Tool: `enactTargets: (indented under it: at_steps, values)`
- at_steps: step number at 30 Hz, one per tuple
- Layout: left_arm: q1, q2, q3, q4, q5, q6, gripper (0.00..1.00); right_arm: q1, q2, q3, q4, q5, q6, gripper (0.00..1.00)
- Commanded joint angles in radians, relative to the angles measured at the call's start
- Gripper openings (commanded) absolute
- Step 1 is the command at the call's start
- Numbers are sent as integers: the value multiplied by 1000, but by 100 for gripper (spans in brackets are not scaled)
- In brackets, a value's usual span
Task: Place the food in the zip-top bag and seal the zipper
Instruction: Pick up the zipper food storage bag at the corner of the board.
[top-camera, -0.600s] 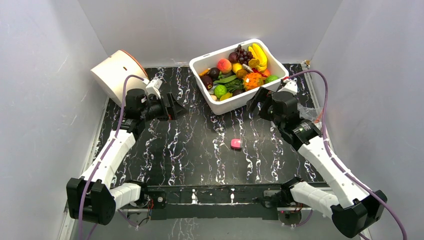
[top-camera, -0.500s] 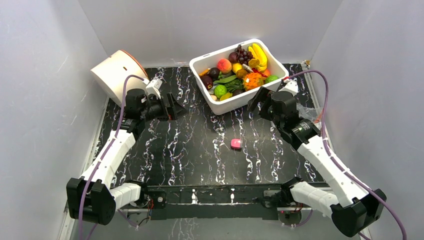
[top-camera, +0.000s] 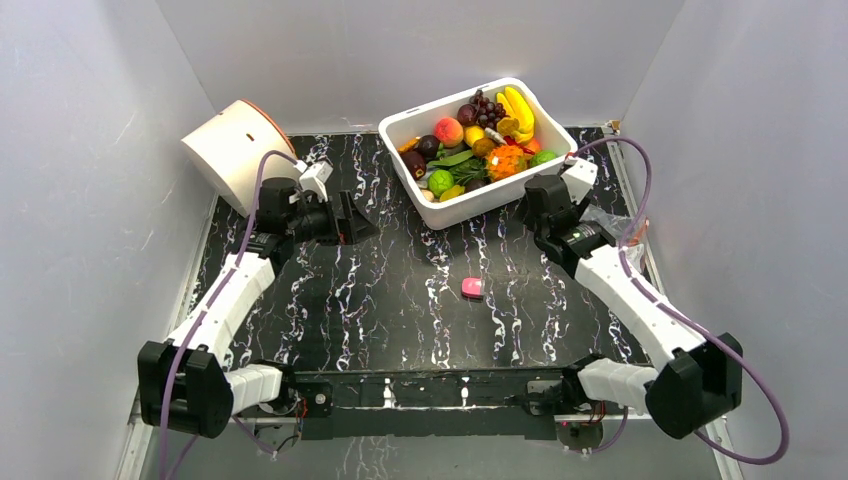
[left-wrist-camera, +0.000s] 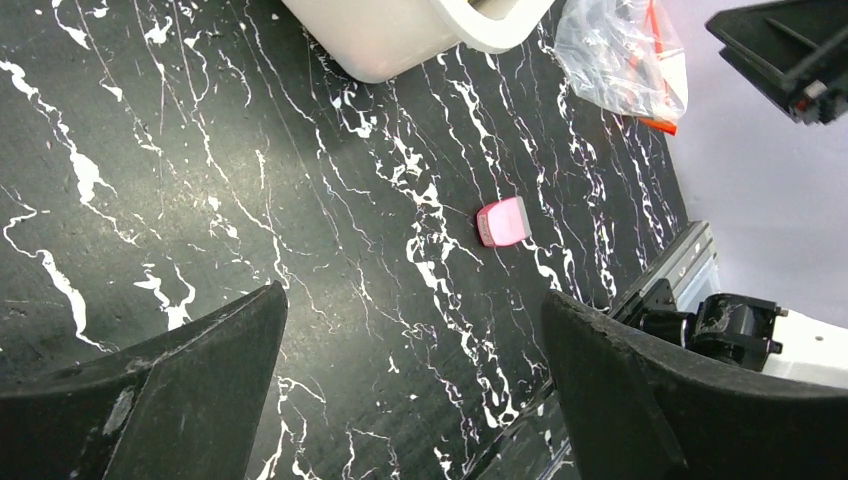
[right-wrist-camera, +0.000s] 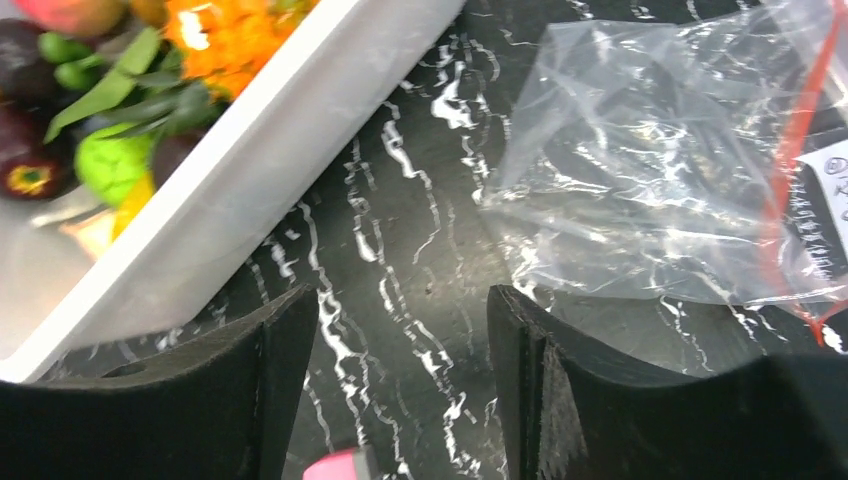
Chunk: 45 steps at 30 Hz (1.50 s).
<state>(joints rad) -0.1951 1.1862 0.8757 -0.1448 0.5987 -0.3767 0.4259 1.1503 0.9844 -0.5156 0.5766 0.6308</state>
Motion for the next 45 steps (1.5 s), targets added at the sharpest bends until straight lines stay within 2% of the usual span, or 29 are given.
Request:
enactTargets:
  at_steps: [1, 4, 6, 17, 30, 41, 45]
  values:
    - [-19, -43, 20, -13, 5, 54, 98, -67, 43, 9, 61, 73, 10, 59]
    - [-30, -57, 20, -39, -29, 74, 98, -112, 77, 5, 57, 56, 56, 49]
    - [-42, -69, 16, -60, -69, 87, 98, -141, 91, -3, 54, 47, 95, 47]
    - [-88, -172, -46, -30, -255, 82, 98, -305, 112, -176, 96, 4, 297, 53]
    - [-90, -183, -48, -39, -267, 103, 98, -389, 142, -312, 256, -93, 384, 55]
    - [-90, -206, -59, -29, -239, 121, 98, -418, 169, -348, 307, -147, 423, 49]
    - [-90, -230, -67, -23, -250, 131, 98, -418, 154, -358, 292, -120, 448, 49]
